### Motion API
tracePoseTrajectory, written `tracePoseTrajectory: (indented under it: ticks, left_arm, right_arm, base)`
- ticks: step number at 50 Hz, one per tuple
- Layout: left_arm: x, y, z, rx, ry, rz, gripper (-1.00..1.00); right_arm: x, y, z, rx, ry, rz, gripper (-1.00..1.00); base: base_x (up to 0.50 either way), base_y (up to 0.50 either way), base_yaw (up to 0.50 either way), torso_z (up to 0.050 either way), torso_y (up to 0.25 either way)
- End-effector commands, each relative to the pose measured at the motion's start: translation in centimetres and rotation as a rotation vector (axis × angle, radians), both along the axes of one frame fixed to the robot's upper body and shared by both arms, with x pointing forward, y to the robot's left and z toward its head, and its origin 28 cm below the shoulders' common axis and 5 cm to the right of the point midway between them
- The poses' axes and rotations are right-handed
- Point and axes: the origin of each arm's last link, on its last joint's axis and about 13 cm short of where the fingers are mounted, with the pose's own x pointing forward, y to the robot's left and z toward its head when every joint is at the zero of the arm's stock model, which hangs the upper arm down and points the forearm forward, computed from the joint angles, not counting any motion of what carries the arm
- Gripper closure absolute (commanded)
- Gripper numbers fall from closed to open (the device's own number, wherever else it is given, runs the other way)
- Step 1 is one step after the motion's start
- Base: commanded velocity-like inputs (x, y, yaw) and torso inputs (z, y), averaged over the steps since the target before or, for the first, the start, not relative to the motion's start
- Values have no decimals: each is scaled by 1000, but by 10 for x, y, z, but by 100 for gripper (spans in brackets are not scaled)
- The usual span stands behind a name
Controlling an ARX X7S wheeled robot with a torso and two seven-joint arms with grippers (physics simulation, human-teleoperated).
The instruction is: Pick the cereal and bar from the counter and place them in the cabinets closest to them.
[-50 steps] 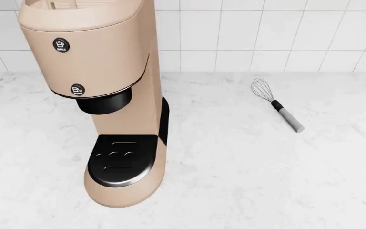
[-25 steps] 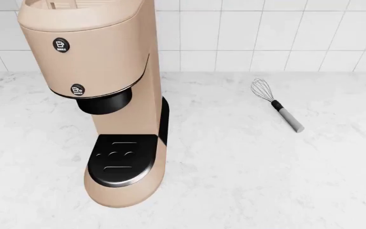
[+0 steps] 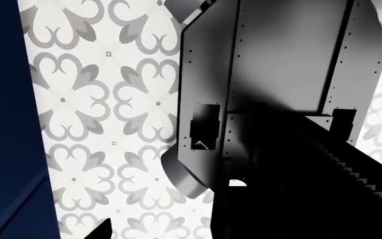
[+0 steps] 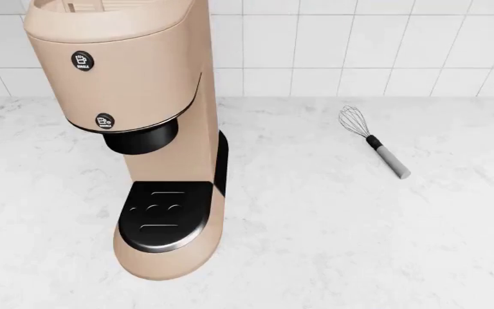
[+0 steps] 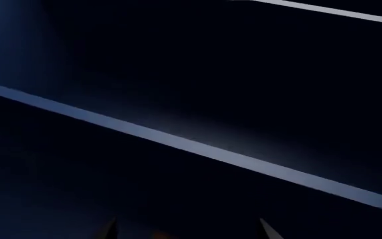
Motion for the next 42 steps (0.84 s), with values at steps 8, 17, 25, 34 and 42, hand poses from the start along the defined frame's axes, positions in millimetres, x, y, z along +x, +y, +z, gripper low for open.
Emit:
tracePoseTrajectory:
  ticks: [8,17,25,34,42]
  left_arm:
    - [0,0,0,13,8,5,-100]
    - [0,0,0,23,11,-7,-100]
    - [0,0,0,27,12,-15,-100]
    - [0,0,0,25,11,-16,-100]
    - [0,0,0,23,10,-16,-100]
  right_arm:
    - [-42,-1,-65,-29,-56,52,-100]
    - [-58,-1,-67,-44,-122,56,-100]
    - [-64,-2,-67,-33,-127,82,-100]
    - [-70,1,-68,-58,-147,83,-100]
    - [-70,1,-69,-51,-144,86,-100]
  base:
    - [0,0,0,0,0]
    - [0,0,0,0,0]
    - [0,0,0,0,0]
    - [0,0,0,0,0]
    - [0,0,0,0,0]
